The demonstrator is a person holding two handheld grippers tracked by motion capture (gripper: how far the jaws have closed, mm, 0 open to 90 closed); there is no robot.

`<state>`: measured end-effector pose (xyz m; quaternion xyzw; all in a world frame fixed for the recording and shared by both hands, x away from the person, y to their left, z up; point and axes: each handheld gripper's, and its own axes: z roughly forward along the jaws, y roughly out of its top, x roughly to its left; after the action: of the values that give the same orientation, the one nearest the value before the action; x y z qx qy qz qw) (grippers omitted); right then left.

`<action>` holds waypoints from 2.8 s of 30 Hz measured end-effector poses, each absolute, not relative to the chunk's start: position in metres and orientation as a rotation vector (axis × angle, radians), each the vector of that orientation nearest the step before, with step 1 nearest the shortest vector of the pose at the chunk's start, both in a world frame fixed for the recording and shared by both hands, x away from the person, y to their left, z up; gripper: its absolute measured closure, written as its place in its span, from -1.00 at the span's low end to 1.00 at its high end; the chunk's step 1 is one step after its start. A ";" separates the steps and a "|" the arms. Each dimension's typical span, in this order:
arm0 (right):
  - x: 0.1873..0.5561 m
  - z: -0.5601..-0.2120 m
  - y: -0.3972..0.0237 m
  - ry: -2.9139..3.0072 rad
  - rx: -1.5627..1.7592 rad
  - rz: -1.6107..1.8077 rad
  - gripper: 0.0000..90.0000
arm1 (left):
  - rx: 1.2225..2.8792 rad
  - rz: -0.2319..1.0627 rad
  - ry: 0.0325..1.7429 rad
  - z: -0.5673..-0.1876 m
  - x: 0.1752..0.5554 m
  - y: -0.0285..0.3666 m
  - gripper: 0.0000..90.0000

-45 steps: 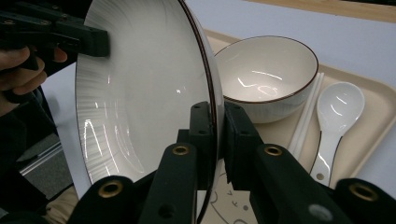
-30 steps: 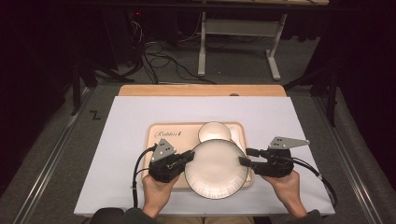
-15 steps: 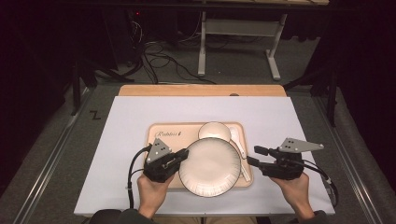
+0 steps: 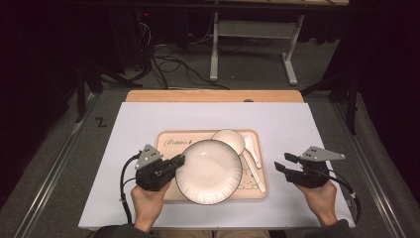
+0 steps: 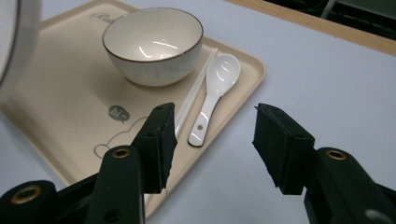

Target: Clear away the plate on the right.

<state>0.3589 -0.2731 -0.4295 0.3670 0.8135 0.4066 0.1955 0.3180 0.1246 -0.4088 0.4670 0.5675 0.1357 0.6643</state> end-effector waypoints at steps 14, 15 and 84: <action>0.378 -0.448 -0.276 2.282 1.048 0.951 0.09 | 0.984 0.352 1.460 -0.429 0.331 0.164 0.90; 0.379 -0.448 -0.276 2.281 1.050 0.948 0.09 | 0.981 0.354 1.473 -0.432 0.332 0.167 0.89; 0.354 -0.440 -0.297 2.252 1.097 1.009 0.11 | 1.253 0.534 1.454 -0.471 0.335 0.160 0.05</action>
<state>0.3535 -0.2966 -0.4396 0.3963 0.8137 0.3647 0.2187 0.3349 0.1604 -0.4710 0.5278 0.6128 0.2248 0.5435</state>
